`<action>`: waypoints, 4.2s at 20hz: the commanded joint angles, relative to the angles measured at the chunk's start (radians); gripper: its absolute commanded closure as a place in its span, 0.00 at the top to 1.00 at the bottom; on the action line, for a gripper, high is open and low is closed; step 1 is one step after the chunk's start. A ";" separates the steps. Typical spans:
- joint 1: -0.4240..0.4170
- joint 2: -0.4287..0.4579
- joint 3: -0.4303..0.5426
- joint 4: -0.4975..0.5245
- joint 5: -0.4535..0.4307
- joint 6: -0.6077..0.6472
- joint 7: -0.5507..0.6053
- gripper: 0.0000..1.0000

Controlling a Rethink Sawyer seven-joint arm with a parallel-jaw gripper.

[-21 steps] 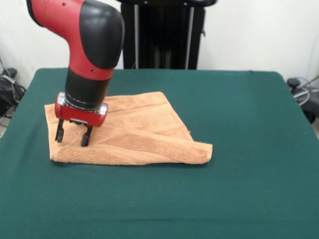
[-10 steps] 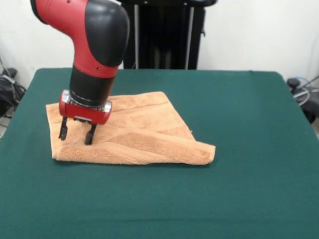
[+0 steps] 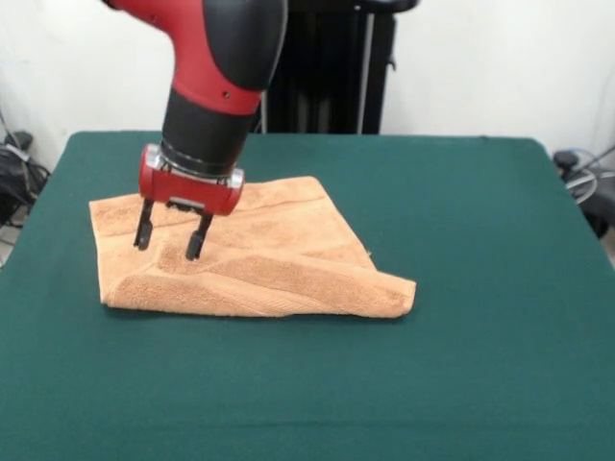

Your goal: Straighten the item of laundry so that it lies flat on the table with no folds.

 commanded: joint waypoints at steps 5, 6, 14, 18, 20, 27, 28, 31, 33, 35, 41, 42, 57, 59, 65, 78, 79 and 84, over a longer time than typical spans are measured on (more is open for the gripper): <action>-0.002 -0.060 0.033 0.110 0.031 0.076 0.262 1.00; -0.008 -0.057 0.037 0.115 0.027 0.068 0.260 1.00; -0.090 0.071 0.106 0.106 -0.035 -0.130 0.254 1.00; -0.117 0.126 0.131 0.105 -0.057 -0.210 0.260 1.00; -0.126 0.143 0.139 0.101 -0.067 -0.235 0.257 1.00; -0.144 0.118 0.146 0.118 -0.078 -0.213 0.241 1.00; -0.140 0.109 0.143 0.121 -0.074 -0.203 0.241 1.00; -0.134 0.099 0.139 0.117 -0.065 -0.179 0.236 1.00; -0.138 0.101 0.143 0.118 -0.066 -0.185 0.239 1.00; -0.144 0.097 0.149 0.120 -0.068 -0.183 0.240 1.00; -0.137 0.073 0.142 0.138 -0.060 -0.164 0.244 1.00; -0.138 0.067 0.139 0.141 -0.061 -0.162 0.243 1.00; -0.140 0.040 0.126 0.193 -0.069 -0.183 0.234 1.00; -0.140 0.070 0.130 0.192 -0.070 -0.229 0.249 1.00; -0.121 0.109 0.130 0.183 -0.058 -0.278 0.269 1.00; -0.082 0.141 0.128 0.191 -0.019 -0.319 0.296 1.00; -0.081 0.134 0.126 0.194 -0.015 -0.310 0.294 1.00; -0.083 0.106 0.125 0.214 -0.013 -0.288 0.290 1.00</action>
